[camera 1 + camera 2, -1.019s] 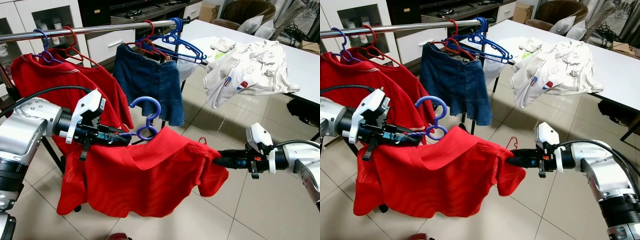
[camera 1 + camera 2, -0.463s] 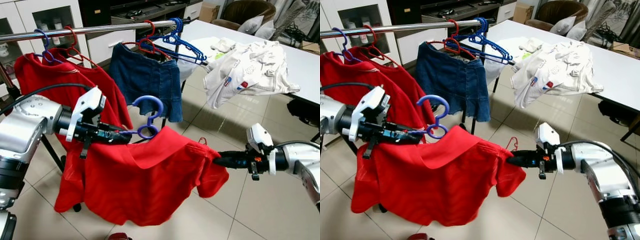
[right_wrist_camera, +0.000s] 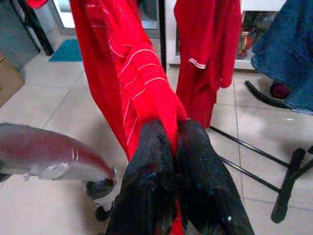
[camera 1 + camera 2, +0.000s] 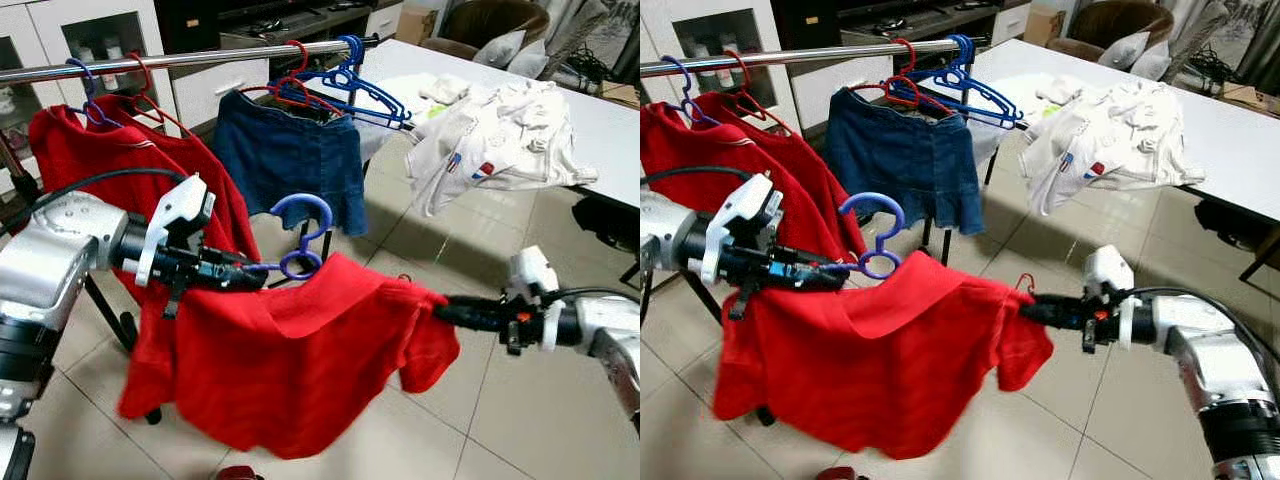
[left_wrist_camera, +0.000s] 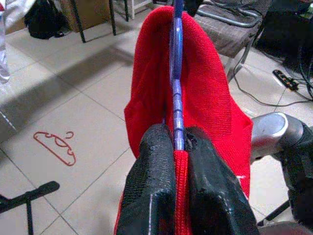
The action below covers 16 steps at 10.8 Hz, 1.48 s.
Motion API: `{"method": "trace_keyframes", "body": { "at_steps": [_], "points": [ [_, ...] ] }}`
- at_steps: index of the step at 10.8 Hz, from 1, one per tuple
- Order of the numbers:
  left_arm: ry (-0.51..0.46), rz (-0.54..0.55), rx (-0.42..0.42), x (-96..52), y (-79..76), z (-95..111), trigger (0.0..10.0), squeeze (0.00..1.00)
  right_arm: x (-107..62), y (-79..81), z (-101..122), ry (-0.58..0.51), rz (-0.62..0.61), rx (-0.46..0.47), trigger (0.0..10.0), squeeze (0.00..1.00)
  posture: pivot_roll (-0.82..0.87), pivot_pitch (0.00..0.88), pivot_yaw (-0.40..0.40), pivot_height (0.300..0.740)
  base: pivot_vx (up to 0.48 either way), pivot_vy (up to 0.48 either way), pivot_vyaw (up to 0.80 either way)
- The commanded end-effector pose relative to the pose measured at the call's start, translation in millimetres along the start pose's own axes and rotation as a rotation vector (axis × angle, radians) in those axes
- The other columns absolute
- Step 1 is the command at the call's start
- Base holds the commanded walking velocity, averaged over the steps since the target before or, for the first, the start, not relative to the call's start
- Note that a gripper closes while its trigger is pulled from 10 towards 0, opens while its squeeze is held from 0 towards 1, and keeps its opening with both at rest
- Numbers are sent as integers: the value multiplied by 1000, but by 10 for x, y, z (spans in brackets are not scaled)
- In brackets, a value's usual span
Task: Hang hanger
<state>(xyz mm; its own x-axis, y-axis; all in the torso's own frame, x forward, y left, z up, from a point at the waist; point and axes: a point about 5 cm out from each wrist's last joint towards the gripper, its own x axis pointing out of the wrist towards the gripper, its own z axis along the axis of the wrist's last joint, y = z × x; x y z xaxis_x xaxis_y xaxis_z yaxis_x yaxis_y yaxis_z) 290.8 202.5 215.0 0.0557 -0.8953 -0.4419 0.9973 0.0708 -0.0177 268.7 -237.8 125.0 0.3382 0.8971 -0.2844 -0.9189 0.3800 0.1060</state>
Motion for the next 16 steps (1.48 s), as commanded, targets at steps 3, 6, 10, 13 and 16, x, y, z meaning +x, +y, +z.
{"method": "trace_keyframes", "body": {
  "at_steps": [3,6,10,13,16],
  "points": [
    [-1,58,14,-141,-13,44,0,0,-271,-72,-24,67,-130,-19,4980,0,79,0,-72,740,0,0,0],
    [-18,72,25,-139,5,90,0,0,-160,-54,3,64,-70,-20,10000,1000,86,0,-77,740,0,0,0],
    [-32,60,22,-115,-11,108,0,0,-127,-69,0,92,-83,-54,10000,455,80,0,-76,740,0,0,0],
    [-27,43,20,-95,-17,105,0,0,60,-63,-2,88,-42,-124,10000,0,83,0,-75,740,0,0,0],
    [-9,13,19,-82,-49,109,0,0,137,-135,-12,114,-74,-222,10000,0,90,0,-77,740,0,0,0]
  ]
}}
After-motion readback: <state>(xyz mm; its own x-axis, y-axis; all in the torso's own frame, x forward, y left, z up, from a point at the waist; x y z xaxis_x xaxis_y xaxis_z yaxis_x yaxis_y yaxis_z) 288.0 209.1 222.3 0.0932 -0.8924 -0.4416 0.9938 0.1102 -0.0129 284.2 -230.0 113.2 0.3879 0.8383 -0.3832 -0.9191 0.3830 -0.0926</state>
